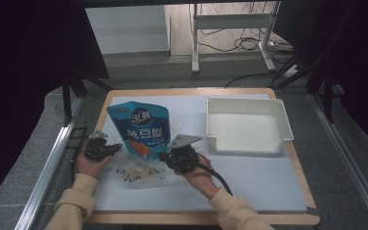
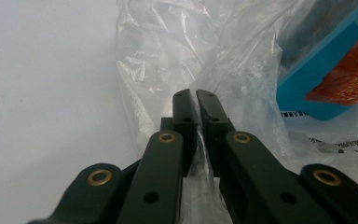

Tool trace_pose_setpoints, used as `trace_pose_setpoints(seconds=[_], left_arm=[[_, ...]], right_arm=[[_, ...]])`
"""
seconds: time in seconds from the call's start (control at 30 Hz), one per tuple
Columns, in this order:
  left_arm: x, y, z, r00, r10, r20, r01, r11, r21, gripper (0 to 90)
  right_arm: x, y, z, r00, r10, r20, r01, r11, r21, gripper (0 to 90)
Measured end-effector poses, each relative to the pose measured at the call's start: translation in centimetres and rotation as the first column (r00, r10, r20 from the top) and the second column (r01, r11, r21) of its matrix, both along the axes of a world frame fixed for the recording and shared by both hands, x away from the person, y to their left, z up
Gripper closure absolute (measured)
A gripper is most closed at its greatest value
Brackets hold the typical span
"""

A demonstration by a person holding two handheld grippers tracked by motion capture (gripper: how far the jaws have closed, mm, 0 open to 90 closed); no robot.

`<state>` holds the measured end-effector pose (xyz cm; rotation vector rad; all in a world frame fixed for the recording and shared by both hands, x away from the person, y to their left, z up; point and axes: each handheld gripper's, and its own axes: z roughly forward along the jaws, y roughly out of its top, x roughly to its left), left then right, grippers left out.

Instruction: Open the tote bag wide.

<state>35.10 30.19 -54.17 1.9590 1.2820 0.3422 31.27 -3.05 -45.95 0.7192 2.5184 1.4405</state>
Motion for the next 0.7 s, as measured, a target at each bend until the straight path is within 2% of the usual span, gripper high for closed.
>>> trace_pose_setpoints(seconds=[0.03,0.07,0.13,0.17,0.27,0.3,0.37,0.43,0.47,0.5,0.53,0.57,0.63,0.7], left_arm=[[0.0,0.0,0.0,1.0,0.0,0.0,0.0,1.0,0.0,88.1],[0.0,0.0,0.0,1.0,0.0,0.0,0.0,1.0,0.001,88.1],[0.0,-0.1,0.0,1.0,0.0,0.0,0.0,1.0,0.001,88.1],[0.0,-0.1,0.1,1.0,0.002,0.001,-0.001,1.0,-0.002,88.1],[0.1,-0.1,0.1,1.0,0.001,0.002,-0.001,1.0,0.0,88.1],[0.1,-0.1,0.1,1.0,0.001,0.002,-0.001,1.0,0.0,88.1],[0.1,-0.1,0.0,1.0,0.0,0.0,0.0,1.0,0.001,88.1],[0.1,-0.1,0.0,1.0,0.0,0.0,0.0,1.0,0.0,88.1],[0.1,0.0,0.0,1.0,-0.001,0.001,0.001,1.0,-0.004,88.1],[0.1,0.0,0.0,1.0,-0.001,0.001,0.001,1.0,-0.004,88.1],[0.1,0.0,-0.1,1.0,0.0,0.001,0.0,1.0,-0.006,88.1],[0.1,0.0,-0.1,1.0,0.001,0.001,-0.001,1.0,-0.007,88.1],[0.1,0.1,-0.1,1.0,0.001,0.002,-0.001,1.0,-0.005,88.1],[0.1,0.1,-0.1,1.0,0.003,0.001,-0.003,1.0,-0.005,88.1]], right_arm=[[0.0,0.0,0.0,1.0,0.0,0.0,0.0,1.0,0.0,88.6],[0.5,-1.6,0.6,0.9992,-0.039,0.007,0.039,0.999,-0.004,88.5],[0.8,-2.3,0.8,0.9983,-0.059,0.004,0.059,0.998,0.0,88.5],[1.8,-3.3,1.0,0.9959,-0.091,-0.006,0.091,0.996,0.0,88.5],[3.5,-3.8,0.5,0.9892,-0.145,-0.024,0.144,0.989,-0.018,88.5],[3.5,-3.8,0.5,0.9892,-0.145,-0.024,0.144,0.989,-0.018,88.5],[5.1,-3.3,-0.7,0.9809,-0.191,-0.039,0.189,0.981,-0.049,88.5],[6.0,-2.9,-1.8,0.9737,-0.224,-0.04,0.221,0.972,-0.075,88.2],[6.5,-2.7,-2.4,0.9698,-0.237,-0.057,0.232,0.97,-0.077,88.1],[6.5,-2.7,-2.4,0.9698,-0.237,-0.057,0.232,0.97,-0.077,88.1],[6.9,-2.5,-3.0,0.9663,-0.248,-0.069,0.242,0.967,-0.085,88.1],[7.5,-2.1,-4.4,0.9579,-0.279,-0.069,0.27,0.957,-0.107,88.1],[7.7,-2.0,-5.2,0.9518,-0.298,-0.072,0.288,0.95,-0.121,88.1],[7.8,-1.9,-5.8,0.9458,-0.32,-0.053,0.31,0.939,-0.147,88.1]])
